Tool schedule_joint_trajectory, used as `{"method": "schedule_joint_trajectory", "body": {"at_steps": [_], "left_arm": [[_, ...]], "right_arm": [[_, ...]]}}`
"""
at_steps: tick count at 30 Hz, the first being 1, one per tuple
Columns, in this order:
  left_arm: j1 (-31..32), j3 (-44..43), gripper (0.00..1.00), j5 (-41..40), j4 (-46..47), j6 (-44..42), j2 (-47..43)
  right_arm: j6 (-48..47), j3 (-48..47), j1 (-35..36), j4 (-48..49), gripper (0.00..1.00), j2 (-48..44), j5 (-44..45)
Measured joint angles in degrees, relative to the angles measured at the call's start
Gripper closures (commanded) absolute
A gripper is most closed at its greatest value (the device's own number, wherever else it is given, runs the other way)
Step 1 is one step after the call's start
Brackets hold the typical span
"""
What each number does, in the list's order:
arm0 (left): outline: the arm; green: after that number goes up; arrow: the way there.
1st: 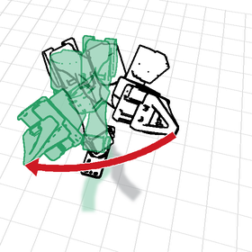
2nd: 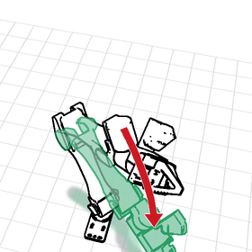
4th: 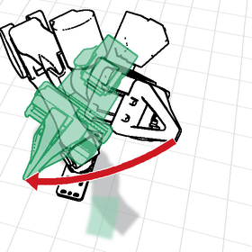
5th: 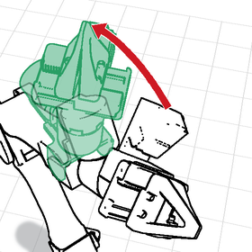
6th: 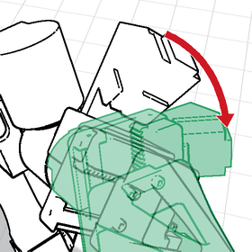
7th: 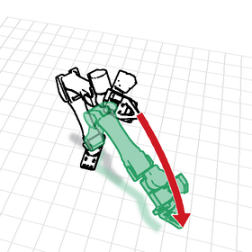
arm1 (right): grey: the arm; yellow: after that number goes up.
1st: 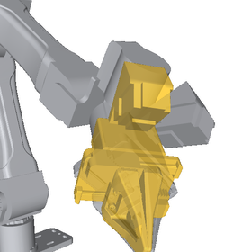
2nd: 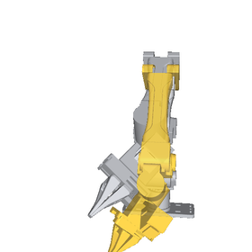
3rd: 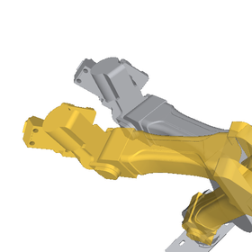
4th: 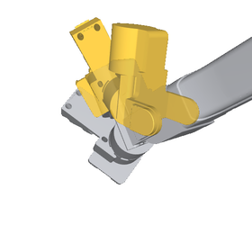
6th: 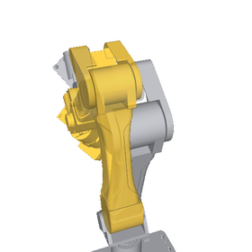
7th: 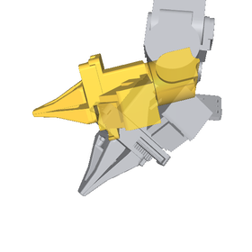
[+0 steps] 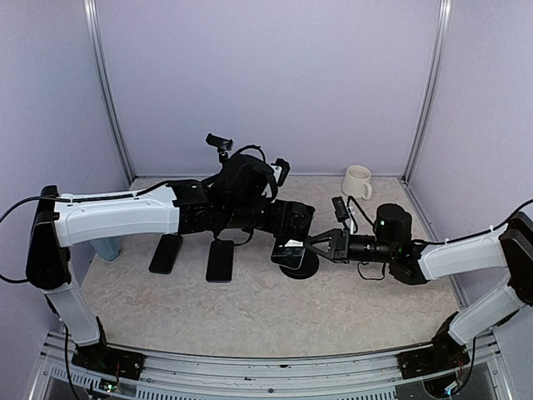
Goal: Remove the phone from the phone stand
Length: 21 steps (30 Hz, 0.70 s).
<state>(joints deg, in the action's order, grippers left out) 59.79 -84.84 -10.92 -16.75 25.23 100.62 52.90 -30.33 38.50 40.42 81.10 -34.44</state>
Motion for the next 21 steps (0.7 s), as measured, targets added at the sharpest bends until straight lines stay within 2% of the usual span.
{"method": "schedule_joint_trajectory", "body": {"at_steps": [21], "left_arm": [[1.18, -8.46, 0.03, -1.29, -5.53, 1.16, 8.9]], "right_arm": [[-1.46, -0.11, 0.66, -0.26, 1.0, 0.02, 1.03]]}}
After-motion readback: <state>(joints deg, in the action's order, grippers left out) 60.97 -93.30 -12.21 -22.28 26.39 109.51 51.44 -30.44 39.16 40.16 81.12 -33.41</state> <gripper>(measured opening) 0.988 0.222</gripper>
